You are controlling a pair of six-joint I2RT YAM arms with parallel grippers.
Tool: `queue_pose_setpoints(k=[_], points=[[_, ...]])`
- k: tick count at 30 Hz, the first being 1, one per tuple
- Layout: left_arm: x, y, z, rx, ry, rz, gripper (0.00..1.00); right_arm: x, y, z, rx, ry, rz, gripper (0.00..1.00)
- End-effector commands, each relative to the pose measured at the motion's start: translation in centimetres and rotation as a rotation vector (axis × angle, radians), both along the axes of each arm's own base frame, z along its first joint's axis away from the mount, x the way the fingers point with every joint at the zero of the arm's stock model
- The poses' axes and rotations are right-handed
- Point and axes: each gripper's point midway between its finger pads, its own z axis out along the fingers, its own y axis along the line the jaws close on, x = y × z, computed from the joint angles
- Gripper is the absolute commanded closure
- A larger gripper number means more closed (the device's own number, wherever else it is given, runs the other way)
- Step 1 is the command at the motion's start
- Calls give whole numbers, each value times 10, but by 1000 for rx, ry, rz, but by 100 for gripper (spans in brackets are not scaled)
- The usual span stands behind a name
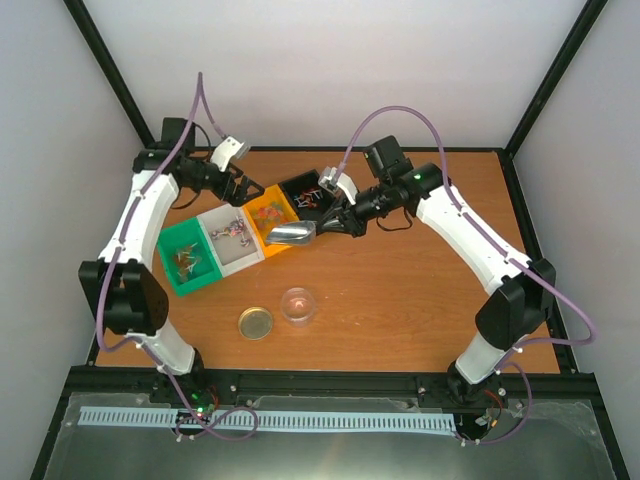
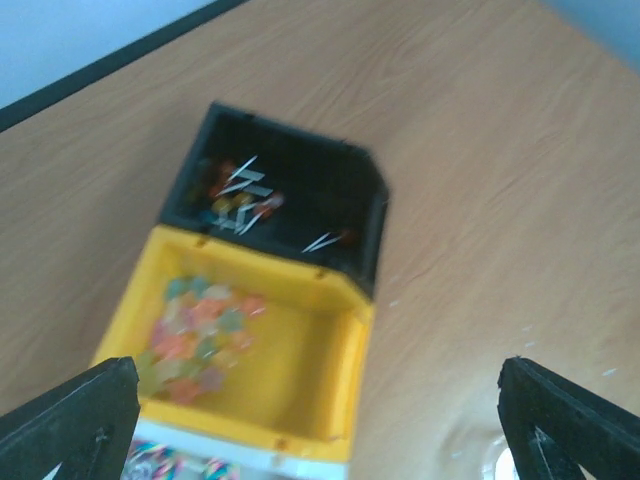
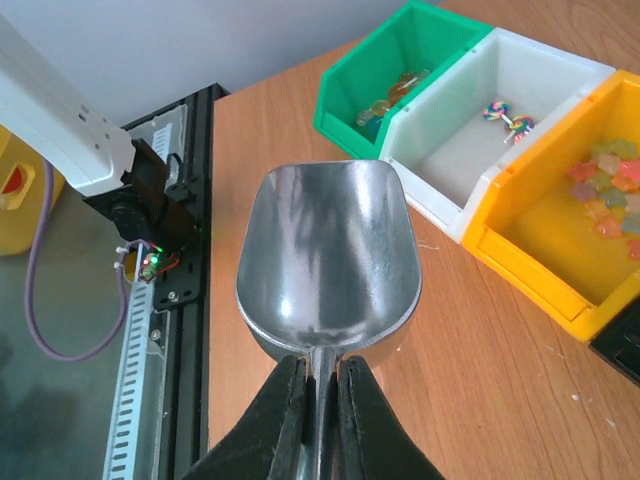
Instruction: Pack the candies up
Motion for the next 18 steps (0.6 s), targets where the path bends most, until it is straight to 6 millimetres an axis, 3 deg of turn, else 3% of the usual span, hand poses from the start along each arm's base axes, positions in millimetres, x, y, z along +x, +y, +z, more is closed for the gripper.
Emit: queue_pose_setpoints(k=[1,4,9,18], points=[[15,37,-35,274,17,16,0,10,-6,-4,-17,-48,-37,97],[27,59,-62,412,46,9,0,19,-12,-14,-43,-58,-72,97],[43,83,-93,495,80,-6,4,44,-29,-32,-114,-106,-179,97],[86,90,-139,483,126,98,14,110,-56,-67,-335,-230,-406,97]])
